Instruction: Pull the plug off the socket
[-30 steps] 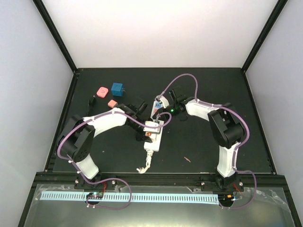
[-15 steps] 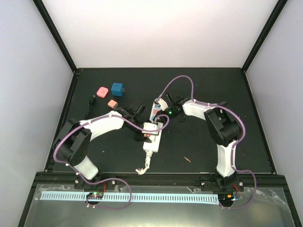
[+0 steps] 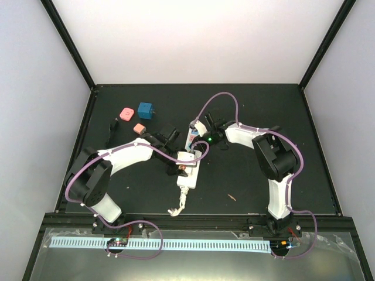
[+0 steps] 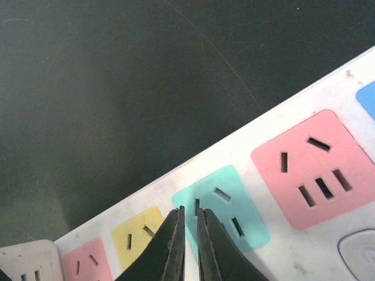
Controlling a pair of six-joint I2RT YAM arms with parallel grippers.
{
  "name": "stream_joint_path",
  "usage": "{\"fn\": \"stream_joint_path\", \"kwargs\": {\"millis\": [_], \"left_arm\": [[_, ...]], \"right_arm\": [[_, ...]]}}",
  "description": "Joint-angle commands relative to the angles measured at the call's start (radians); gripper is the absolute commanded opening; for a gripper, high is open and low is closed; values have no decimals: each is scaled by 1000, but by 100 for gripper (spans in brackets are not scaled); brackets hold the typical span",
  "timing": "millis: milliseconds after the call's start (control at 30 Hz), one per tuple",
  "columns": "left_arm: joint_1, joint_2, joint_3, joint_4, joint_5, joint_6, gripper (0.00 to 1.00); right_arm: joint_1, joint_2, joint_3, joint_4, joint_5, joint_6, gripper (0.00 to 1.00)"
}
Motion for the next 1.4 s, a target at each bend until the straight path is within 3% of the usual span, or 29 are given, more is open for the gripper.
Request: {"fn": "stream_joint_path", "kwargs": {"millis": [0, 367, 867, 1167, 1367], "left_arm": [[13, -40, 58, 9, 78, -34, 31], [18, -65, 48, 5, 123, -4, 31], [19, -10, 30, -107, 111, 266, 30], [19, 24, 59, -135, 99, 291, 30], [18, 26, 57, -126, 91, 285, 30]], "right_arm": [[16, 76, -18, -55, 133, -38, 11], [21, 88, -33, -34, 211, -68, 12], [25, -96, -62, 30, 114, -309, 46], [31, -114, -71, 32, 88, -441, 60], [87, -122, -105, 70, 156, -496, 68]]}}
